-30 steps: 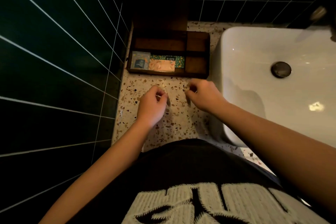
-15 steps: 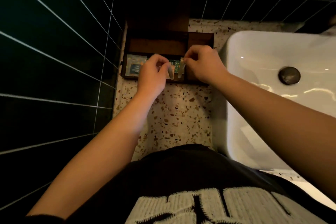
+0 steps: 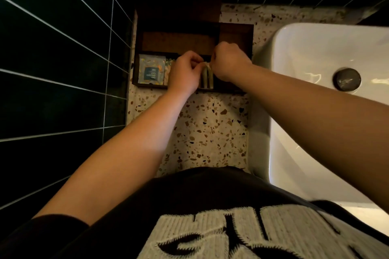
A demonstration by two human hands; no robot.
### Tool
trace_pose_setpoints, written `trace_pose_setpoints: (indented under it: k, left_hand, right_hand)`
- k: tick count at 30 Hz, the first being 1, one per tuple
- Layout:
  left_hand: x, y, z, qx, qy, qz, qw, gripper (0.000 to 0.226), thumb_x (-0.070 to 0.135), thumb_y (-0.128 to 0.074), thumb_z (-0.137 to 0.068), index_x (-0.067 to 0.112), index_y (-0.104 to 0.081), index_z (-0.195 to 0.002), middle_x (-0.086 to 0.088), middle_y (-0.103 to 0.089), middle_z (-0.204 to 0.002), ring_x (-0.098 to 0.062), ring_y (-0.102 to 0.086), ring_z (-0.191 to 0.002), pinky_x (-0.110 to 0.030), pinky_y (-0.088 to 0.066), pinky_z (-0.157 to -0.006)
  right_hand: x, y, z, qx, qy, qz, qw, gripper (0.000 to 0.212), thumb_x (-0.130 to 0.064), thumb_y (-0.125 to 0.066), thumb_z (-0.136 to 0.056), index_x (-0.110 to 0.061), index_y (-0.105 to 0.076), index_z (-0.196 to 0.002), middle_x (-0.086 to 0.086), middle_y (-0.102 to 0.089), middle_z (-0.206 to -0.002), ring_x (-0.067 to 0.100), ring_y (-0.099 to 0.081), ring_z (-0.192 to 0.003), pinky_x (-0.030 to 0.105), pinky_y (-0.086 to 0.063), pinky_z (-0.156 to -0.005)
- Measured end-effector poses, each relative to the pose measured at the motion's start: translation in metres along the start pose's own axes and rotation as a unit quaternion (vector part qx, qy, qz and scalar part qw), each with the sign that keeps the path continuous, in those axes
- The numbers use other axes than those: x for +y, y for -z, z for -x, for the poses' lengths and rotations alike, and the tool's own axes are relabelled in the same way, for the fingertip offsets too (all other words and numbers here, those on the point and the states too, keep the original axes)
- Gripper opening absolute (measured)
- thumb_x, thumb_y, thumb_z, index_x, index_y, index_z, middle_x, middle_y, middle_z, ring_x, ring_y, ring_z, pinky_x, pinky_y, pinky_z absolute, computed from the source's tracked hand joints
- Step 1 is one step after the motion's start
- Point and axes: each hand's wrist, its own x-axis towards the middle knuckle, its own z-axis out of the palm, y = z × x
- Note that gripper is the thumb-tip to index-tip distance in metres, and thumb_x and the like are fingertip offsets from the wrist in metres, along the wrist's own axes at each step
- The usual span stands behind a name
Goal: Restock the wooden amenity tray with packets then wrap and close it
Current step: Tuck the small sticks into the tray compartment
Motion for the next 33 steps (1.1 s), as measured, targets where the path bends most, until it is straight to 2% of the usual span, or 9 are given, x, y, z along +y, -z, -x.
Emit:
trace_pose_setpoints:
  k: [3,10,16,18,20,23,26,30,33]
  left_hand:
    - [-0.001,-0.004,-0.004,0.005,0.010,-0.007,1.000,0.008,0.024,-0.064,-0.097,0.019,-0.063,-0.103,0.010,-0.059,-0.081,-0.011,-0.059,-0.075,-0.027,-0.047,-0.064]
    - [-0.004,-0.001,0.004,0.025,-0.017,-0.107,0.994,0.031,0.025,-0.063,-0.096,0.018,-0.067,-0.126,-0.005,-0.063,-0.118,-0.022,-0.065,-0.102,-0.039,-0.055,-0.085]
    - [-0.002,0.013,0.031,0.059,-0.031,-0.078,0.995,0.019,0.024,-0.063,-0.096,0.019,-0.070,-0.113,0.001,-0.061,-0.109,-0.017,-0.063,-0.094,-0.032,-0.054,-0.080]
    - [0.006,0.021,0.050,0.055,-0.039,-0.039,0.997,0.014,0.025,-0.061,-0.097,0.023,-0.070,-0.108,0.006,-0.063,-0.102,-0.013,-0.062,-0.092,-0.031,-0.054,-0.078]
    - [0.016,0.027,0.070,0.028,-0.044,0.010,0.999,0.012,0.024,-0.060,-0.098,0.024,-0.070,-0.105,0.012,-0.062,-0.094,-0.009,-0.061,-0.088,-0.028,-0.053,-0.076]
    - [0.027,0.026,0.099,-0.029,-0.053,0.064,0.996,0.011,0.022,-0.062,-0.097,0.021,-0.071,-0.104,0.017,-0.060,-0.090,-0.006,-0.061,-0.086,-0.027,-0.053,-0.078]
    - [0.042,0.020,0.121,-0.108,-0.045,0.097,0.988,0.013,0.023,-0.062,-0.098,0.020,-0.071,-0.106,0.011,-0.062,-0.089,-0.010,-0.061,-0.082,-0.031,-0.054,-0.076]
    - [0.064,0.007,0.146,-0.175,-0.082,0.075,0.978,0.013,0.026,-0.061,-0.098,0.024,-0.070,-0.107,0.014,-0.062,-0.094,-0.008,-0.061,-0.074,-0.025,-0.049,-0.063]
    - [0.083,-0.004,0.159,-0.205,-0.109,0.079,0.969,0.013,0.025,-0.060,-0.098,0.025,-0.070,-0.107,0.015,-0.063,-0.095,-0.009,-0.062,-0.076,-0.027,-0.052,-0.066]
  right_hand:
    - [-0.002,-0.004,0.001,0.016,0.008,0.041,0.999,0.018,-0.015,-0.059,-0.095,-0.011,-0.060,-0.113,0.012,-0.061,-0.112,0.031,-0.064,-0.092,0.042,-0.056,-0.074]
    - [0.001,-0.007,0.023,0.063,0.050,0.036,0.996,0.019,-0.020,-0.057,-0.095,-0.010,-0.060,-0.112,0.012,-0.062,-0.112,0.031,-0.064,-0.093,0.038,-0.050,-0.067]
    - [0.018,-0.008,0.065,0.066,0.039,-0.070,0.995,0.027,-0.025,-0.057,-0.092,-0.014,-0.062,-0.116,0.009,-0.066,-0.109,0.028,-0.065,-0.094,0.041,-0.057,-0.076]
    - [0.025,-0.006,0.087,0.082,0.030,-0.106,0.991,0.026,-0.026,-0.058,-0.091,-0.018,-0.064,-0.115,0.004,-0.068,-0.108,0.021,-0.064,-0.091,0.034,-0.054,-0.074]
    - [0.033,-0.006,0.111,0.095,0.023,-0.136,0.986,0.024,-0.027,-0.059,-0.092,-0.020,-0.066,-0.115,-0.001,-0.068,-0.106,0.014,-0.060,-0.087,0.024,-0.047,-0.071]
    - [0.044,-0.006,0.147,0.116,-0.009,-0.180,0.977,0.025,-0.029,-0.062,-0.093,-0.021,-0.066,-0.116,-0.003,-0.066,-0.103,0.013,-0.061,-0.089,0.023,-0.046,-0.075]
    - [0.057,-0.004,0.182,0.138,-0.054,-0.239,0.960,0.024,-0.029,-0.061,-0.093,-0.023,-0.064,-0.116,-0.004,-0.064,-0.099,0.006,-0.060,-0.076,0.016,-0.043,-0.060]
    - [0.085,-0.003,0.220,0.176,-0.087,-0.299,0.934,0.020,-0.030,-0.060,-0.091,-0.028,-0.065,-0.110,-0.005,-0.069,-0.097,0.017,-0.069,-0.083,0.033,-0.055,-0.072]
    - [0.112,-0.004,0.239,0.197,-0.120,-0.341,0.911,0.017,-0.032,-0.062,-0.089,-0.029,-0.065,-0.106,-0.004,-0.070,-0.095,0.019,-0.070,-0.084,0.042,-0.057,-0.077]
